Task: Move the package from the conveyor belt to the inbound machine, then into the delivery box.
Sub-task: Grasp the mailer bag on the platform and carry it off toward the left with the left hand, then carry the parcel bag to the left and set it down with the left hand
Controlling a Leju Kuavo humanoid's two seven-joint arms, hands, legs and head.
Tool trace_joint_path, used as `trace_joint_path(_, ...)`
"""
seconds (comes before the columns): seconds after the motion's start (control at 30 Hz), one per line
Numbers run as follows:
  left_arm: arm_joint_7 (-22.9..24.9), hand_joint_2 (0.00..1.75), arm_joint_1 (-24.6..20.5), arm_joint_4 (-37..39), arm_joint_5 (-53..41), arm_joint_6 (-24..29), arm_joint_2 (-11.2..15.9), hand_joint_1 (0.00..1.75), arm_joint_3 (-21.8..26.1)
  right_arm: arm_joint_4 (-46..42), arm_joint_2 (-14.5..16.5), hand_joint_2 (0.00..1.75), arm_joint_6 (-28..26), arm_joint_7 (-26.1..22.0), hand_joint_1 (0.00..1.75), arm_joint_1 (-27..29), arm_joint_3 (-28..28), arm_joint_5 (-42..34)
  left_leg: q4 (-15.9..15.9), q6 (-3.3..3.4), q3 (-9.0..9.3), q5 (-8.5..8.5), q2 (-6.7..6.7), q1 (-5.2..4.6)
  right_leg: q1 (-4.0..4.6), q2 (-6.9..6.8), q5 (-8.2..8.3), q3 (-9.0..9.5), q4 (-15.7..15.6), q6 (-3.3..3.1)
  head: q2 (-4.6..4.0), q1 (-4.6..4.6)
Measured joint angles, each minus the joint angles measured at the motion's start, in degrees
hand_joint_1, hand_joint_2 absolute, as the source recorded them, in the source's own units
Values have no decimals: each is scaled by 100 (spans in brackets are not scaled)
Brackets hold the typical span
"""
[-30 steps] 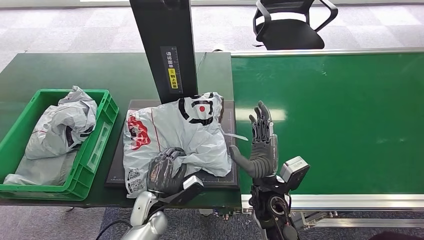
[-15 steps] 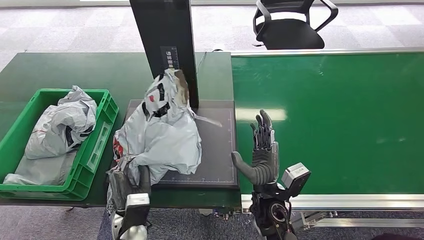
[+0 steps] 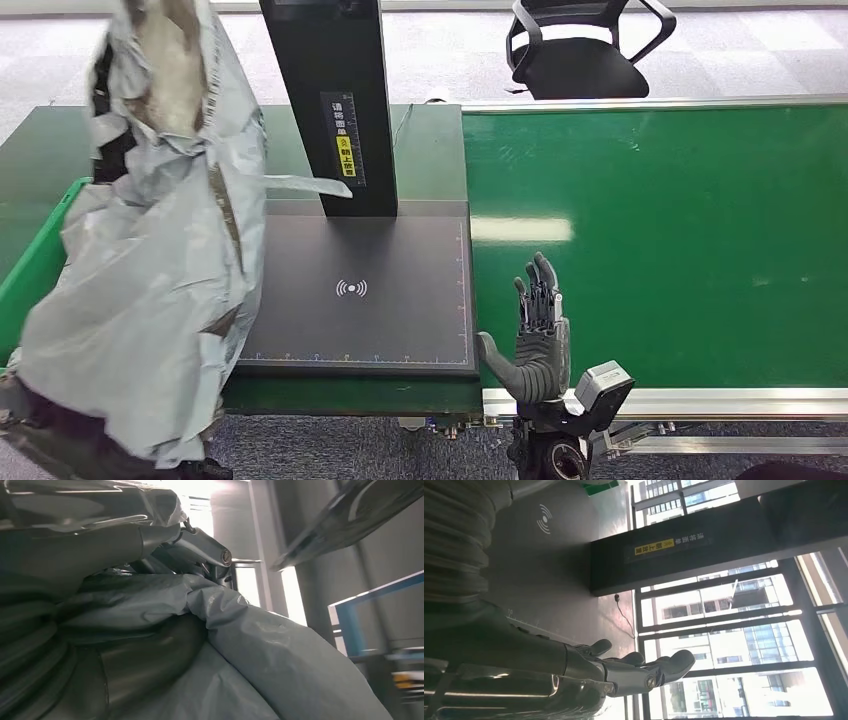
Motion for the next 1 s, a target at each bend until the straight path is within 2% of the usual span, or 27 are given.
trace_joint_path(0.13,1,175,-46,-681,-192,-1,100,175,-276,-114,2,175,-18,0,0,109,-82,-18,0,0,0,0,2,0,0,1,0,1,0,0,0,0)
trace_joint_path(0.27,3,175,-33,-1133,-313,-1,102,175,-252,-169,28,175,-13,-1,0,143,-152,4,0,0,0,-1,0,0,0,0,0,1,0,0,0,-3)
trace_joint_path(0.4,2,175,-46,-1249,127,-2,140,175,0,-228,68,175,1,34,0,164,-185,13,-1,0,2,0,0,1,1,0,0,1,0,0,0,1)
trace_joint_path(0.53,3,175,-132,-1055,931,-16,300,175,533,-269,104,175,31,34,0,179,-205,13,-2,-1,6,1,2,4,3,1,0,3,0,-1,0,0)
trace_joint_path(0.67,2,175,-430,-400,1494,-316,444,175,1116,-272,166,175,119,23,0,180,-245,162,-1,-1,9,2,-1,5,4,0,0,8,0,-1,0,1)
trace_joint_path(0.83,2,175,-983,930,1817,-887,570,175,2058,-272,230,175,204,61,0,173,-293,193,-1,-2,13,4,12,6,5,7,2,6,1,-3,0,-1)
trace_joint_path(1.0,2,175,-1937,2742,1556,-1141,779,175,2822,-258,286,175,268,113,0,100,-328,199,-2,-3,17,8,12,9,10,6,5,16,3,-7,0,2)
